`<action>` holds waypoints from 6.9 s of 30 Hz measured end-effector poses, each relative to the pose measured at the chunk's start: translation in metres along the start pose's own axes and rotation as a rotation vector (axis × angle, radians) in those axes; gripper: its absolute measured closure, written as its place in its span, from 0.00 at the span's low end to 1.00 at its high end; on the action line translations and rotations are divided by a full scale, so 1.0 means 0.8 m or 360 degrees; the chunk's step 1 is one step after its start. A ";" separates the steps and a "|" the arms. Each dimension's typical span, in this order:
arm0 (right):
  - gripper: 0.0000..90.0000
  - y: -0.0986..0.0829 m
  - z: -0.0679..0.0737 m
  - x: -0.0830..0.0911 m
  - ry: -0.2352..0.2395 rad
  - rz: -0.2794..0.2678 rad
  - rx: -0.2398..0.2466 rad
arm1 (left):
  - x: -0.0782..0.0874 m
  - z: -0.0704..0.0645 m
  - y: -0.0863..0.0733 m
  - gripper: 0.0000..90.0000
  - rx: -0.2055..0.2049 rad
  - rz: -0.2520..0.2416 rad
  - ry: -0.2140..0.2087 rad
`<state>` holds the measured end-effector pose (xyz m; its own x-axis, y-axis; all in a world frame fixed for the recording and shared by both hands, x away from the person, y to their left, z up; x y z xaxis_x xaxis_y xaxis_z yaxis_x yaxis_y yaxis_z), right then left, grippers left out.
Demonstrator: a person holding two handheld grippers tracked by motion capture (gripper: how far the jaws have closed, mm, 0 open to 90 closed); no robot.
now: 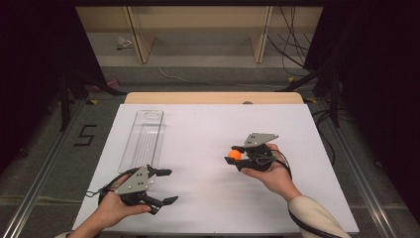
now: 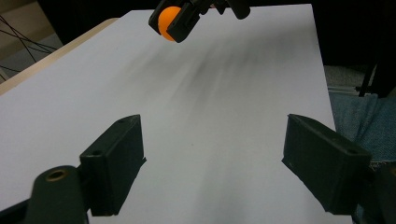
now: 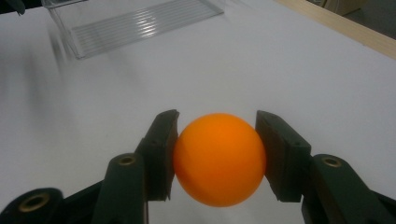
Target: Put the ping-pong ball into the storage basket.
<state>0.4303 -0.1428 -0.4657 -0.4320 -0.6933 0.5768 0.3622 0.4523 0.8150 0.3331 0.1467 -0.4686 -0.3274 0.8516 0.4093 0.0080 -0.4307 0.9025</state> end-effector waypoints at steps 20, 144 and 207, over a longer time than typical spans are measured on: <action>0.57 0.012 -0.001 -0.004 -0.0004 -0.0046 0.0004 | 0.000 -0.001 0.000 0.22 -0.0004 0.0003 -0.0003; 0.57 0.058 0.011 -0.053 0.0056 -0.0122 0.0004 | 0.000 -0.001 0.000 0.22 -0.0008 0.0004 -0.0006; 0.57 0.080 0.012 -0.087 0.0073 -0.0136 -0.0009 | 0.000 -0.001 0.000 0.22 -0.0010 0.0002 -0.0010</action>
<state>0.4753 -0.0602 -0.4528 -0.4231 -0.7544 0.5018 0.3301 0.3874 0.8608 0.3322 0.1464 -0.4686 -0.3217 0.8528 0.4114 0.0022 -0.4338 0.9010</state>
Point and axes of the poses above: each handheld gripper's, and its own axes: x roughly backward along the jaws, y roughly out of its top, z roughly to its left, the point moved 5 cm from there along -x, roughly forward along the jaws, and after that the axes turned 3 degrees about -x, right-handed, at the moved point
